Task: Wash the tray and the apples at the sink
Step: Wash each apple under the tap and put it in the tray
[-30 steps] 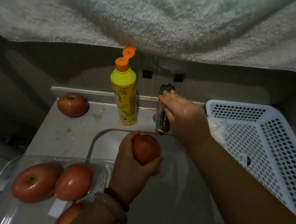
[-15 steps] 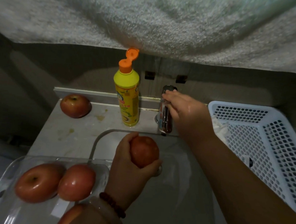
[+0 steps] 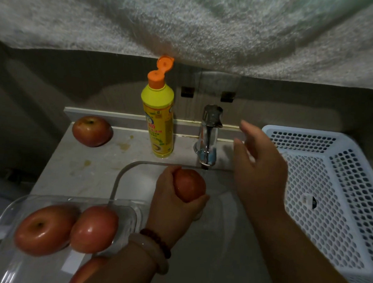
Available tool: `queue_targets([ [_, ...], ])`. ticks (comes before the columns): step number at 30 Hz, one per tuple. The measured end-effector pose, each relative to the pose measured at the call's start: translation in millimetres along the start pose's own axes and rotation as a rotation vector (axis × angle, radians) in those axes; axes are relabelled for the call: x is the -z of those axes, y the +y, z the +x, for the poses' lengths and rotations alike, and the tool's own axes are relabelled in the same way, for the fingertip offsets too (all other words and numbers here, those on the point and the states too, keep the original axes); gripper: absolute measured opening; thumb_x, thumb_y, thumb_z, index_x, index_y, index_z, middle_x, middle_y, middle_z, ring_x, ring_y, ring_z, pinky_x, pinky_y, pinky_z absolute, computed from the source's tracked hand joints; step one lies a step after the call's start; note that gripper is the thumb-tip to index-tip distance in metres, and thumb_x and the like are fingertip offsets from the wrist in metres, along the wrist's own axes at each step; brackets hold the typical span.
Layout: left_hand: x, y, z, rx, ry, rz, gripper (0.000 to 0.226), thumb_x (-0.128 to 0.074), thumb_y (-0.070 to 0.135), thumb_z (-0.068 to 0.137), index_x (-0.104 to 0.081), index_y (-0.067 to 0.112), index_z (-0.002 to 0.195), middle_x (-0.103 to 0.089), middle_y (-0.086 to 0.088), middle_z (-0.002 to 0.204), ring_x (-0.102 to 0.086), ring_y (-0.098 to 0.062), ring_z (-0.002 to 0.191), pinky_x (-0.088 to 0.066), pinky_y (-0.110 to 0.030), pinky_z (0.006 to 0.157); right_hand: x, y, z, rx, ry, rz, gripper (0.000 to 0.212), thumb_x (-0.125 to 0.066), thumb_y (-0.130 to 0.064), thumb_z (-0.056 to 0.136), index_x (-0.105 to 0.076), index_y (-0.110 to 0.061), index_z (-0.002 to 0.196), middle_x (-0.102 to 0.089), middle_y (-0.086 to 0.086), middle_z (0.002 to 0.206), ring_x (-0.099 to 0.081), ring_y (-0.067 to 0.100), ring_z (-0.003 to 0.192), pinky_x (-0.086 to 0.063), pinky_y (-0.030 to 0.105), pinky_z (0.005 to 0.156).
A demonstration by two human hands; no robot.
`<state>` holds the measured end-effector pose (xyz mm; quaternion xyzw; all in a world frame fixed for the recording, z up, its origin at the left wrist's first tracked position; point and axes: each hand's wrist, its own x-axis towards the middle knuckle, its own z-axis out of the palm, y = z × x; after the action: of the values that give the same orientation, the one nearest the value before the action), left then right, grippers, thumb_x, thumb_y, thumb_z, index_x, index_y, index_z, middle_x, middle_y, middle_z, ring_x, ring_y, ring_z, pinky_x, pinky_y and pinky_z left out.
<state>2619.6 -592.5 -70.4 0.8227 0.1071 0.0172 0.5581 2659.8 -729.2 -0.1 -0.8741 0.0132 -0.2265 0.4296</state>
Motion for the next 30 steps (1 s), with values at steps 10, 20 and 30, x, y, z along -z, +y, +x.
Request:
queue_targets([
  [10, -27, 0, 18, 0.065, -0.137, -0.132, 0.066, -0.083, 0.010, 0.067, -0.045, 0.036, 0.115, -0.056, 0.004, 0.117, -0.055, 0.000, 0.098, -0.048, -0.011, 0.079, -48, 42, -63, -0.840, -0.337, 0.616, 0.033, -0.063, -0.043, 0.086, -0.061, -0.037, 0.119, -0.067, -0.004, 0.117, -0.067, 0.007, 0.098, -0.054, 0.025, 0.078],
  [20, -29, 11, 20, 0.322, -0.105, -0.597, 0.023, -0.043, 0.017, 0.100, -0.057, 0.026, 0.114, -0.069, 0.008, 0.096, -0.067, 0.002, 0.081, -0.051, -0.012, 0.063, -75, 42, -47, -0.885, -0.254, 0.756, 0.013, -0.064, -0.016, 0.089, -0.071, -0.023, 0.097, -0.074, 0.004, 0.090, -0.071, 0.021, 0.086, -0.055, 0.036, 0.072],
  [30, -44, 0, 26, 0.174, 0.144, -0.229, 0.034, -0.036, 0.020, 0.102, -0.062, 0.036, 0.086, -0.068, 0.004, 0.094, -0.062, -0.008, 0.091, -0.048, -0.022, 0.081, -86, 49, -42, -1.062, -0.282, 0.700, 0.025, -0.063, -0.040, 0.080, -0.073, -0.017, 0.081, -0.073, 0.011, 0.084, -0.070, 0.029, 0.084, -0.058, 0.043, 0.075],
])
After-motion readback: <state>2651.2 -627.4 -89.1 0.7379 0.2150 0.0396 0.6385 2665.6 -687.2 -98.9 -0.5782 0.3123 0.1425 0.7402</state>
